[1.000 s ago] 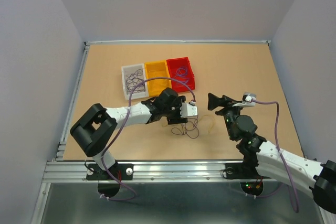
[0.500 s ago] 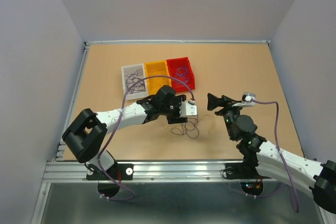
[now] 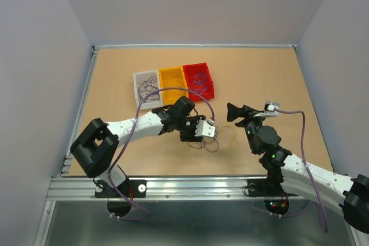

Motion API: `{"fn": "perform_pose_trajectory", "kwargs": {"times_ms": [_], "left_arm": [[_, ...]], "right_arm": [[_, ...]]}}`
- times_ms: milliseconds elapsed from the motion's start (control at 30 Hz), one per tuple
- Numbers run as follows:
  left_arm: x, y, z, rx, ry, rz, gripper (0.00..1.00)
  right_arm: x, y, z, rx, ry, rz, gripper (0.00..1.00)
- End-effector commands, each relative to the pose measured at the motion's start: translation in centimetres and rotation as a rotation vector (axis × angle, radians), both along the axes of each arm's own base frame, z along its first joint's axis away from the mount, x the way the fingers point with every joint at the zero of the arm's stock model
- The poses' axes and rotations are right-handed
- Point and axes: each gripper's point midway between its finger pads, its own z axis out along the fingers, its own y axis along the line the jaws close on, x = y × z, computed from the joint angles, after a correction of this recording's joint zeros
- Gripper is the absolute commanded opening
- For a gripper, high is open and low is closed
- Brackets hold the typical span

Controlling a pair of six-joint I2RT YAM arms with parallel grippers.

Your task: Untangle the cables

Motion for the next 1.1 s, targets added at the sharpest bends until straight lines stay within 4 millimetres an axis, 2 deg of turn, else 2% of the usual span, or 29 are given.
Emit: {"fn": "perform_pose_trajectory", "kwargs": {"times_ms": [0,33,100,133,267,400,433,467,500,633,733,833,867,900,933,967,1000,1067], "left_arm": [[-0.4,0.6,-0.8,0.053,-0.002,-0.029,0.61],[-0.4,0.6,-1.0,0.056,-0.003,-0.024,0.60],[0.0,0.4,-0.9,0.051,-0.010,-0.009,0.52],[0.0,0.3,-1.1,0.055,-0.010,-0.005,0.45],[0.8,0.2,-1.8,0.080,-0.025,0.035,0.28],[0.6,0.1,-2.3,0.095,-0.024,0.036,0.27],[0.4,0.0,-2.3,0.095,-0.023,0.026,0.24],[0.2,-0.1,-2.4,0.095,-0.020,0.020,0.11],[0.2,-0.1,-2.4,0.097,-0.018,0.019,0.02],[-0.7,-0.4,-2.1,0.086,0.011,-0.012,0.00],[-1.4,-0.8,-0.6,0.038,0.020,-0.041,0.00],[-2.4,-1.3,2.2,-0.046,0.033,-0.065,0.00],[-2.5,-1.4,3.7,-0.086,0.023,-0.066,0.00],[-2.5,-1.5,4.7,-0.113,0.021,-0.063,0.00],[-2.7,-1.5,6.6,-0.165,0.023,-0.051,0.00],[-2.6,-1.6,7.6,-0.194,0.021,-0.037,0.00],[-2.3,-1.6,8.6,-0.225,0.021,-0.010,0.00],[-1.7,-1.6,11.9,-0.315,0.010,0.036,0.00]], "right_arm": [[0.1,0.1,1.4,0.041,-0.029,-0.001,0.83],[0.1,0.0,1.4,0.040,-0.028,-0.004,0.83],[0.1,0.1,1.4,0.040,-0.028,-0.001,0.83],[0.1,0.2,1.4,0.041,-0.028,0.000,0.83],[0.2,0.2,1.3,0.034,-0.027,0.001,0.83],[0.2,0.4,1.2,0.030,-0.024,0.008,0.83],[0.2,0.3,1.2,0.031,-0.025,0.008,0.83],[0.2,0.3,1.3,0.033,-0.026,0.006,0.83],[0.2,0.4,1.3,0.032,-0.026,0.009,0.83],[0.1,0.1,1.4,0.040,-0.031,0.002,0.82],[0.0,0.1,1.4,0.042,-0.033,0.003,0.82],[0.0,0.5,1.4,0.035,-0.034,0.025,0.82],[-0.3,1.2,1.6,0.023,-0.049,0.072,0.82],[-0.3,1.2,1.5,0.016,-0.057,0.070,0.82],[-0.7,2.3,1.5,0.006,-0.073,0.138,0.83],[-1.1,2.9,2.7,0.030,-0.125,0.182,0.83],[-1.7,3.5,2.2,0.014,-0.145,0.233,0.83],[-3.5,6.0,3.6,-0.012,-0.248,0.405,0.82]]}}
